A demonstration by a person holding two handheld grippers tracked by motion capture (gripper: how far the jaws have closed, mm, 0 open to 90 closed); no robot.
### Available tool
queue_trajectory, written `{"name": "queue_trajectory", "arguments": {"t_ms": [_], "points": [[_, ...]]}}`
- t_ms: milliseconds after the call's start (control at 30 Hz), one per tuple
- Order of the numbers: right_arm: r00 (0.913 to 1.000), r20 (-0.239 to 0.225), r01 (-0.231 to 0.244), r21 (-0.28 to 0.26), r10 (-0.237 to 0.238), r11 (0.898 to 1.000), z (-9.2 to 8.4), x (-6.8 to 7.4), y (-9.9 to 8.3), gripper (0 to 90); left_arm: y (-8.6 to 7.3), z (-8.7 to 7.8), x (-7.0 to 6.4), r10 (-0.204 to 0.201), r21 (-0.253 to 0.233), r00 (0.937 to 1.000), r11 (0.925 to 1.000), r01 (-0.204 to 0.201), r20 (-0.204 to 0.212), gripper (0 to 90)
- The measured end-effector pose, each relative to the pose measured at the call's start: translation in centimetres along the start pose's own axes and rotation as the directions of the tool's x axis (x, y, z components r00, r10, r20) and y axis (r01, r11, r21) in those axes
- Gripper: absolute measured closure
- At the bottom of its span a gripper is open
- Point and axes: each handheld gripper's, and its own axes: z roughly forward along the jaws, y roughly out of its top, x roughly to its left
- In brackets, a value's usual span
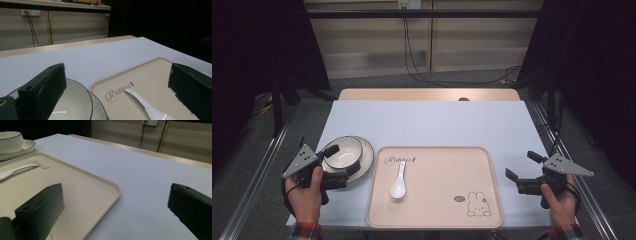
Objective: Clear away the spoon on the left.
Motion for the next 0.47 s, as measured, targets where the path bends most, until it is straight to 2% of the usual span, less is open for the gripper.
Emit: {"name": "queue_trajectory", "arguments": {"t_ms": [367,467], "points": [[0.9993,0.031,-0.023,0.001,0.023,1.000,-0.28,-0.78,-0.39,0.1,-0.44,-0.59,0.29,0.004,0.014,0.9996,0.9999,-0.004,-0.028,1.5],[0.9993,0.031,-0.020,0.014,0.020,1.000,-0.01,-0.92,-0.51,0.1,-0.47,-0.59,0.33,0.016,0.019,0.9998,0.9997,-0.016,-0.013,1.5]]}}
